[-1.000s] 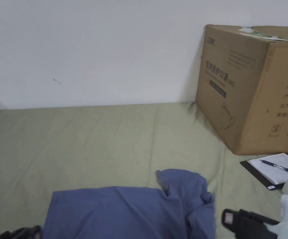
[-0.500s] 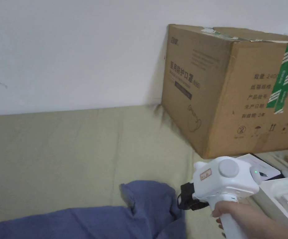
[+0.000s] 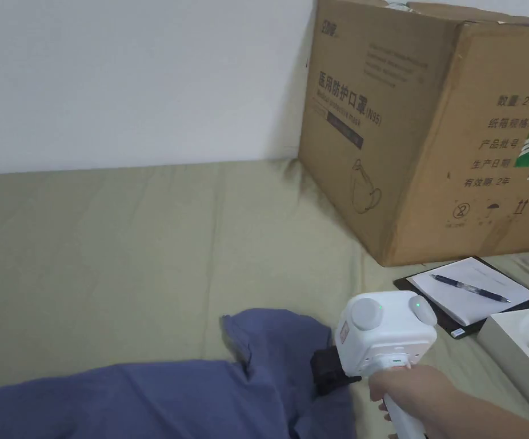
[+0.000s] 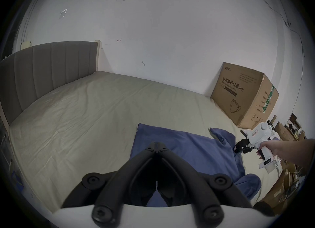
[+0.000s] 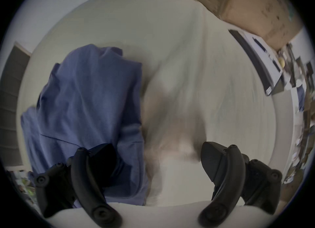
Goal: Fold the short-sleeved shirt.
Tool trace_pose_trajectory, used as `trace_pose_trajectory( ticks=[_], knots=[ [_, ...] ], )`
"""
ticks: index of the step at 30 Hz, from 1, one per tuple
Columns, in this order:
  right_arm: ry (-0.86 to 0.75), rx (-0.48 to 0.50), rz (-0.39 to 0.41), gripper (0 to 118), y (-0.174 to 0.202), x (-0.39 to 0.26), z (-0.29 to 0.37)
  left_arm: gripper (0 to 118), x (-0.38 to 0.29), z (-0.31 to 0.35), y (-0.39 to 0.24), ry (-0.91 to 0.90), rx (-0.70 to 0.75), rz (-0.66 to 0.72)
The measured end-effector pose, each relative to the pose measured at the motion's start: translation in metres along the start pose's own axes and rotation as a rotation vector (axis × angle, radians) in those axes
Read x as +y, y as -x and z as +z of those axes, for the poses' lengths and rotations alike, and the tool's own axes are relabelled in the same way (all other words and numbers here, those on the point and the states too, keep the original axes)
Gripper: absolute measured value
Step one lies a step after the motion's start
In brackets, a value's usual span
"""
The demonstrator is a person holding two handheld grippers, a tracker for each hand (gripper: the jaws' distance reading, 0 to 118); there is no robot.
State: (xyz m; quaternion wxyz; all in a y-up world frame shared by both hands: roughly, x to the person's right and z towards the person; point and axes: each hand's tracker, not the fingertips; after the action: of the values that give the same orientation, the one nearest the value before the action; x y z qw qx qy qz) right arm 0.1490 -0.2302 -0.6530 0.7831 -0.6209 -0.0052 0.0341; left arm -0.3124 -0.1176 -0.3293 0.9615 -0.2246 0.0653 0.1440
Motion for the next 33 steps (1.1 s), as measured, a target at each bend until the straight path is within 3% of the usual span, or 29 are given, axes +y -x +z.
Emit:
trace_pose_trajectory(
  ticks=[2,4,5,6,13,18,20,21,22,23,24,25,28,32,33],
  knots=[
    [-0.033,-0.003,0.009,93,0.009,-0.002,0.007,0,-0.001,0.000,0.001,0.010,0.012,-0.010],
    [-0.054,0.014,0.014,62,0.014,-0.004,0.016,0,-0.008,-0.003,0.011,0.019,0.016,-0.002],
    [-0.067,0.023,0.029,43,0.015,-0.004,0.021,0,-0.007,-0.004,0.013,0.024,0.019,0.006],
    [-0.080,0.037,0.045,3,0.015,-0.003,0.024,0,-0.006,-0.005,0.016,0.031,0.020,0.014],
    [-0.149,0.135,-0.032,1,-0.015,-0.008,0.056,0,0.039,-0.062,0.035,0.172,0.096,-0.007],
    [-0.228,0.118,0.103,1,-0.009,-0.017,0.091,0,0.080,-0.158,0.049,0.398,0.056,-0.029],
    [-0.223,0.142,0.102,1,-0.007,-0.021,0.093,0,0.087,-0.198,0.054,0.480,0.044,-0.024],
    [-0.222,0.154,0.096,1,-0.006,-0.023,0.092,10,0.087,-0.217,0.057,0.523,0.022,-0.024],
    [-0.220,0.161,0.085,1,-0.005,-0.022,0.091,30,0.087,-0.233,0.059,0.524,-0.003,-0.004],
    [-0.220,0.163,0.085,1,-0.004,-0.024,0.089,59,0.084,-0.246,0.059,0.541,-0.025,-0.005],
    [-0.228,0.162,0.104,1,-0.001,-0.025,0.085,99,0.083,-0.260,0.059,0.542,-0.013,-0.011],
    [-0.247,0.152,0.133,1,0.002,-0.026,0.081,117,0.080,-0.273,0.056,0.545,0.000,-0.016],
    [-0.222,0.132,0.147,1,0.005,-0.025,0.064,117,0.074,-0.301,0.048,0.566,-0.013,-0.051],
    [-0.188,0.168,0.136,1,0.004,-0.026,0.050,116,0.057,-0.329,0.037,0.679,0.116,-0.232],
    [-0.183,0.171,0.138,1,0.004,-0.026,0.047,111,0.056,-0.332,0.039,0.694,0.111,-0.238]
  ],
)
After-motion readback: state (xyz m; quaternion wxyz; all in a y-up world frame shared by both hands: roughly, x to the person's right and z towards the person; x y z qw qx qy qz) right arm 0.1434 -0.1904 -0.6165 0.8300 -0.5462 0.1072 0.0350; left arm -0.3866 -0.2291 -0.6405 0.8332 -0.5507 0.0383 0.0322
